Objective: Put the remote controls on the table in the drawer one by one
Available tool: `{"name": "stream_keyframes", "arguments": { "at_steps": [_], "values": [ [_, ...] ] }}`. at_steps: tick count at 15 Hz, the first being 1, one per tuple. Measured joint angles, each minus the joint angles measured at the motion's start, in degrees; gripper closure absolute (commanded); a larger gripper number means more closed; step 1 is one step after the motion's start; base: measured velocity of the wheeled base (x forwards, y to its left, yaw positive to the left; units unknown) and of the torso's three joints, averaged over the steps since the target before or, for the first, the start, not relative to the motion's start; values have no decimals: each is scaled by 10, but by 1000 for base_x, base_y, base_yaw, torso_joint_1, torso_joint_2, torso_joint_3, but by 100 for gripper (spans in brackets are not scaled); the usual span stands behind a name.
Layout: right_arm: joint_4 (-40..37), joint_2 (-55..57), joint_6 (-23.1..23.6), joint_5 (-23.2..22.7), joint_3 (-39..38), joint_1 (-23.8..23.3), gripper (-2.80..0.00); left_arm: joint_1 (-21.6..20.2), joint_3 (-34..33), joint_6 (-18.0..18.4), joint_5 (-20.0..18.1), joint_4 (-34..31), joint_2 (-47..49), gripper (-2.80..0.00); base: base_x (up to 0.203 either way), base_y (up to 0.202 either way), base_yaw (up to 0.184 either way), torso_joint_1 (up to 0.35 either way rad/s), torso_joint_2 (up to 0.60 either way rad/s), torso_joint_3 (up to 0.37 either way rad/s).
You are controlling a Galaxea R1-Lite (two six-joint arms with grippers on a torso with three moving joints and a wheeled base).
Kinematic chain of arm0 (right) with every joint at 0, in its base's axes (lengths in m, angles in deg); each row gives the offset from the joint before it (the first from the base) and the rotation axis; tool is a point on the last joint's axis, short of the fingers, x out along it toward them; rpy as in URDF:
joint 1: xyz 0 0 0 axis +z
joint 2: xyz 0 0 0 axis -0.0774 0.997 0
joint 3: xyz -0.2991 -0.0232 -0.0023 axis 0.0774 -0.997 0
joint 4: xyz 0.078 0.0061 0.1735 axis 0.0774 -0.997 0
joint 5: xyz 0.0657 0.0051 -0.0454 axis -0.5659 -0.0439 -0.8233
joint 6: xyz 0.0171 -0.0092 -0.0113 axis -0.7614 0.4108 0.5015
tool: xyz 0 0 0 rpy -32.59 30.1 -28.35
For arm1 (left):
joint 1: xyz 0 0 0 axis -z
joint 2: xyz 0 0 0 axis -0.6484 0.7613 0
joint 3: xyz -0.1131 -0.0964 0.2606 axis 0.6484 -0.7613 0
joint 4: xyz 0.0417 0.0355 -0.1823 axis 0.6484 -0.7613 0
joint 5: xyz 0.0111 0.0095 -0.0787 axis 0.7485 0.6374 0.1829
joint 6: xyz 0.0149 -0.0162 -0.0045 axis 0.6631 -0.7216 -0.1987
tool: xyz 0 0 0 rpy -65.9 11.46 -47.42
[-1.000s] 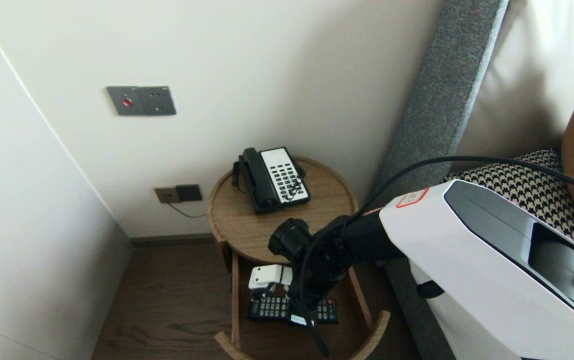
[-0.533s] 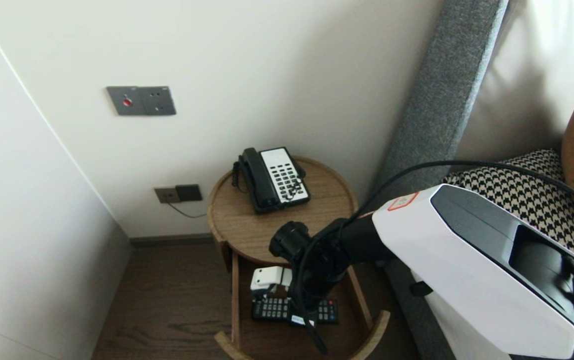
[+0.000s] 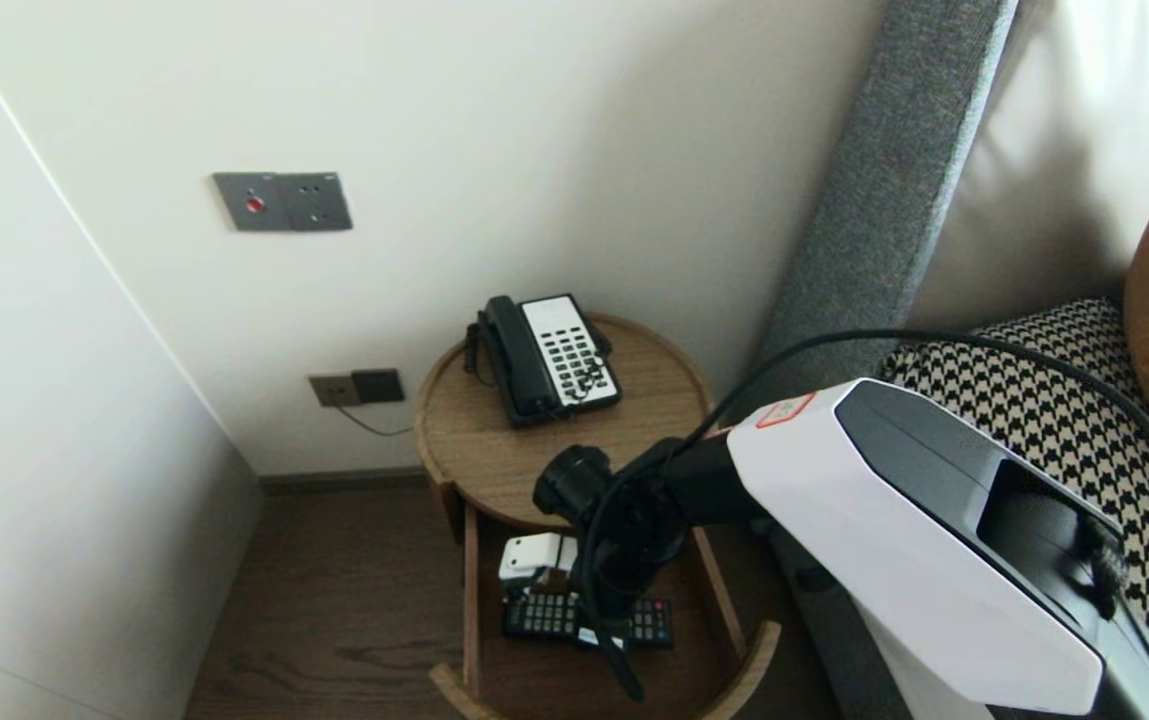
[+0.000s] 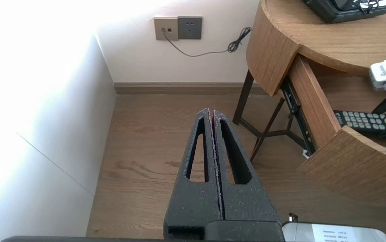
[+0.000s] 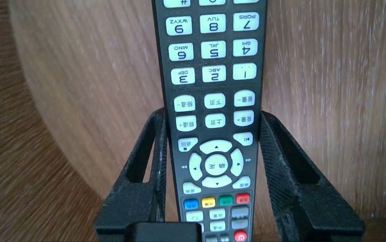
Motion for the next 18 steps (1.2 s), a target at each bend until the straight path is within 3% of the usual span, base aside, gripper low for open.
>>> {"name": "stream_keyframes", "arguments": {
  "at_steps": [18],
  "values": [
    [-27,40,0,2,42,-7,0,0,0,0,0,0,0,0,0,0,0,0,0,0]
  ]
}}
